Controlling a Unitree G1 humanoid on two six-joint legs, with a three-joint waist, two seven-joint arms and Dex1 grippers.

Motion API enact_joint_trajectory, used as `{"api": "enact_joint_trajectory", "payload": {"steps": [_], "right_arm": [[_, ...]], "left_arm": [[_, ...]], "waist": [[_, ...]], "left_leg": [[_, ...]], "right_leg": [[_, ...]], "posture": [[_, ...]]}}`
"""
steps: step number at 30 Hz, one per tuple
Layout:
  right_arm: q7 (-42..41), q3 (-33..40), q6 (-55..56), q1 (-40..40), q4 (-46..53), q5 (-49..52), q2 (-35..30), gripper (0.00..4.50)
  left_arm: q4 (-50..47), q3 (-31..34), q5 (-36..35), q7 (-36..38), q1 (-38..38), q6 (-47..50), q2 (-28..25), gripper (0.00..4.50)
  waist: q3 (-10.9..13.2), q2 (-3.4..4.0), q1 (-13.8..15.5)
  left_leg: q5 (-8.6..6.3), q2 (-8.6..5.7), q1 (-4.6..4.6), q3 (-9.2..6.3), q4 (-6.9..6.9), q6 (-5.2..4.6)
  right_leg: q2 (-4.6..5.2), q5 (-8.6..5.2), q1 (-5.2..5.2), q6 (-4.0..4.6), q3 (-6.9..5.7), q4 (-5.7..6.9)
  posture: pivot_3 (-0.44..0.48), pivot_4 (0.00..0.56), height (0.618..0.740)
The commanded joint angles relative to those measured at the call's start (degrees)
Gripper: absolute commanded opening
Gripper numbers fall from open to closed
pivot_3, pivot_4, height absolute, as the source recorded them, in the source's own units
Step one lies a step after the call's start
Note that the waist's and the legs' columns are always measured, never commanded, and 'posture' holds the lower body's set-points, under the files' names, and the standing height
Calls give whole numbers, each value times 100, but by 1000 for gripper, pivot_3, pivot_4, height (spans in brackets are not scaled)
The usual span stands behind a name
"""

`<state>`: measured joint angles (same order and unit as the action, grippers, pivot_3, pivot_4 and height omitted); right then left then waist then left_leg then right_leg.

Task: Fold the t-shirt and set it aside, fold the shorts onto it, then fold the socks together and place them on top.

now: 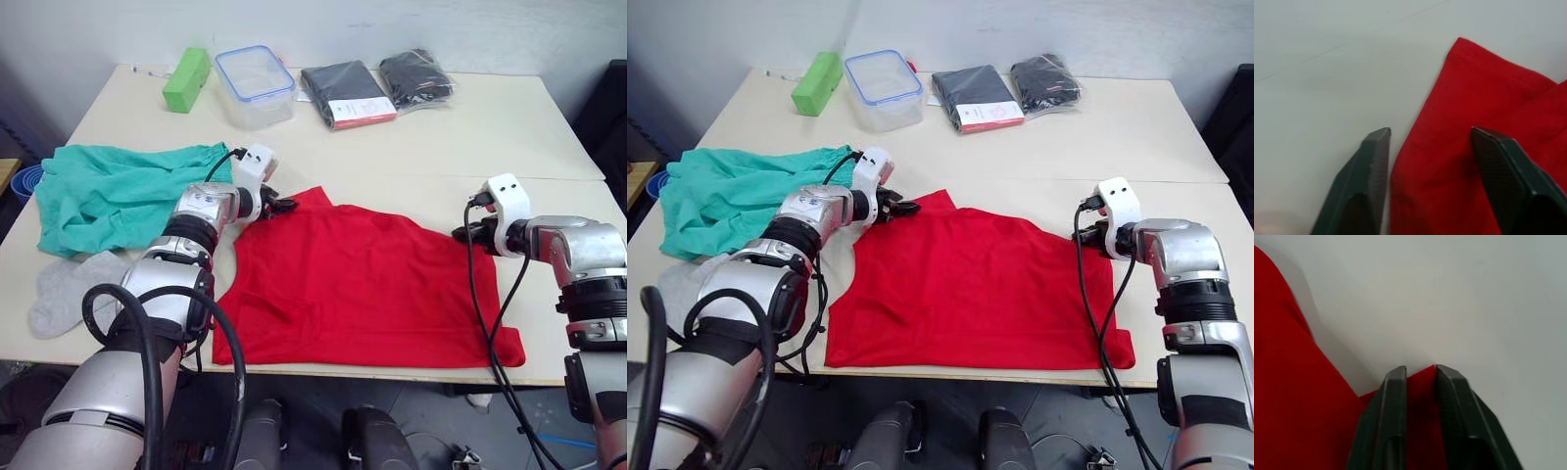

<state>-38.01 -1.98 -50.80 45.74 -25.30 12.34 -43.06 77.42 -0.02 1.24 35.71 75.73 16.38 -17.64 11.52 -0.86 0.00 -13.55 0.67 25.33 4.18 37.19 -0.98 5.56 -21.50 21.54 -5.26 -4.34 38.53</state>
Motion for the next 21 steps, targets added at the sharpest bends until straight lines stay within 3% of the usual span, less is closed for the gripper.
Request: {"api": "enact_joint_trajectory", "payload": {"steps": [1,5,6,16,21], "right_arm": [[50,133,-23,-61,-29,-93,-53,0],[61,167,54,-61,-54,-107,-66,0],[62,174,74,-72,-43,-107,-73,0],[57,615,469,-287,424,63,-66,0],[220,1139,618,-412,1103,307,13,0]], "left_arm": [[-66,19,131,12,31,-73,13,1521],[-66,18,237,89,1,-77,13,194],[-66,26,251,92,-4,-79,13,36],[-83,298,154,106,39,-105,-111,36],[-156,540,7,293,110,-121,-296,36]], "waist": [[0,0,0],[0,0,-6],[0,0,-6],[0,0,-11],[0,0,-32]], "left_leg": [[0,-1,0,0,1,0],[0,-1,-1,0,0,0],[0,-1,-1,0,0,0],[0,-1,-1,2,0,0],[0,3,-3,6,-2,1]], "right_leg": [[0,0,0,0,0,2],[-1,0,0,0,0,2],[-1,0,0,0,0,2],[-2,0,1,0,0,4],[-2,0,4,0,6,7]], "posture": [[0,150,740],[0,150,740],[0,150,740],[0,150,740],[0,150,740]]}}
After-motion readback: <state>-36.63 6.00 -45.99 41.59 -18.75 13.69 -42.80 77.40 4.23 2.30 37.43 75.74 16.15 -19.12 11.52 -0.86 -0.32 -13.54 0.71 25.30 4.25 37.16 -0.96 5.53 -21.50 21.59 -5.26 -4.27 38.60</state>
